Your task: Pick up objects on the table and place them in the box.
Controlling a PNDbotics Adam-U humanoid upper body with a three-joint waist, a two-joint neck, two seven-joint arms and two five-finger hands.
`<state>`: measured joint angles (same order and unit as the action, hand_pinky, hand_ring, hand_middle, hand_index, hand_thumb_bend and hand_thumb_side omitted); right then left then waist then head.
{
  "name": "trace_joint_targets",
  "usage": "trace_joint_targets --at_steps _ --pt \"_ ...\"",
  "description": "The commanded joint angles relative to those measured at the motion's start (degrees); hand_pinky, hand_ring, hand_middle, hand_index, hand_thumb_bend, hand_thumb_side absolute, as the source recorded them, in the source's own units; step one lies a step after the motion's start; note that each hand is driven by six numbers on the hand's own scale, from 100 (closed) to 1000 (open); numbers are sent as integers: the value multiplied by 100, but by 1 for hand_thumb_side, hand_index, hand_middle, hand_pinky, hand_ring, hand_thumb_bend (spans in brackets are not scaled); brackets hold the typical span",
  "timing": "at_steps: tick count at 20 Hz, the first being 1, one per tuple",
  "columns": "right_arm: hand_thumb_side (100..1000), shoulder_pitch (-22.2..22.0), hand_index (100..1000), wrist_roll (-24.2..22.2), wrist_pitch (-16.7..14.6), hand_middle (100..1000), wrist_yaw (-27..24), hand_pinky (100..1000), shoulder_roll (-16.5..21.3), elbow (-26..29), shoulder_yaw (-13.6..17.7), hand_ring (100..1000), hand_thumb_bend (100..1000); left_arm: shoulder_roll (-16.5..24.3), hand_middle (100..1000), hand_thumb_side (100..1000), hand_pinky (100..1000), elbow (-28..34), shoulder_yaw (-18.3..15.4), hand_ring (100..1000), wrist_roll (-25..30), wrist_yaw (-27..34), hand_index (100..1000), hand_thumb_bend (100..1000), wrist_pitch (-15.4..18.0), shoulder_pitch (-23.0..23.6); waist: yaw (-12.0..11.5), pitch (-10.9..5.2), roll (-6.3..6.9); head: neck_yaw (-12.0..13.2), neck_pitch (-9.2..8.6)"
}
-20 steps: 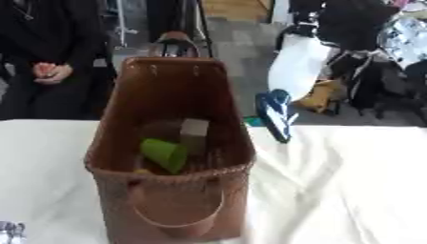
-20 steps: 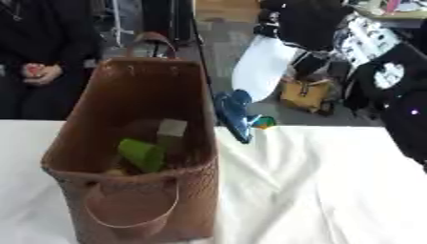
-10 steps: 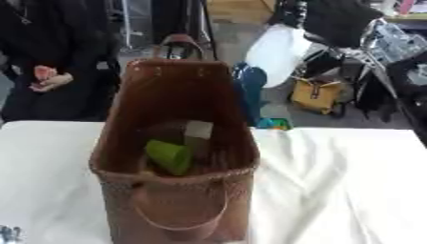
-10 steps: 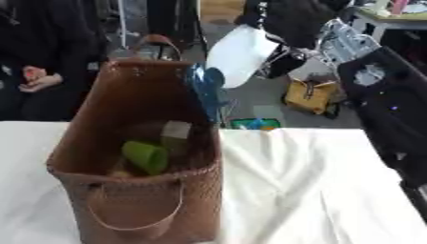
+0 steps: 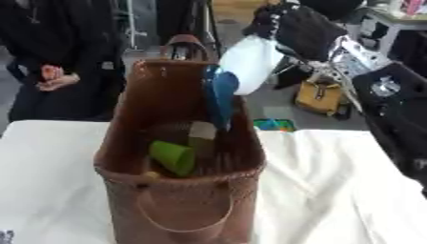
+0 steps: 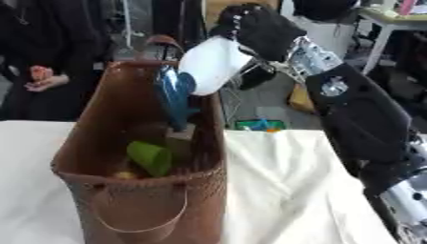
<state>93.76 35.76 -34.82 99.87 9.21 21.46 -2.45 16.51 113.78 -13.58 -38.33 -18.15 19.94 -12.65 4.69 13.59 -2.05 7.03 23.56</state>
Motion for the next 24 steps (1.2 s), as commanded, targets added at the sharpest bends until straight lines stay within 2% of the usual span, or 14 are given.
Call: trace_joint_targets --at_steps 1,6,12,20,24 --pt "585 188 336 1621 -1457 670 -100 723 -92 53 100 839 100 41 824 937 721 82 27 691 30 29 688 100 18 -110 -24 -70 33 -39 -78" --pt "584 230 337 1621 -1244 667 -22 723 -243 72 153 839 100 33 826 940 721 82 38 691 47 48 688 100 30 -139 -76 -24 25 -71 -104" --pt "581 235 340 1621 -1170 662 110 725 -479 24 169 837 100 27 826 940 720 82 57 691 59 66 688 100 49 -208 -150 44 11 -100 -156" --pt "579 74 349 1621 -928 665 416 730 -900 -116 259 839 100 -13 826 941 720 82 92 691 92 99 688 100 76 -278 -291 127 9 -186 -260" --pt "552 -7 412 1621 -791 711 805 732 -1008 -218 231 855 100 -28 828 944 720 82 95 691 99 107 688 100 83 -300 -347 179 0 -222 -302"
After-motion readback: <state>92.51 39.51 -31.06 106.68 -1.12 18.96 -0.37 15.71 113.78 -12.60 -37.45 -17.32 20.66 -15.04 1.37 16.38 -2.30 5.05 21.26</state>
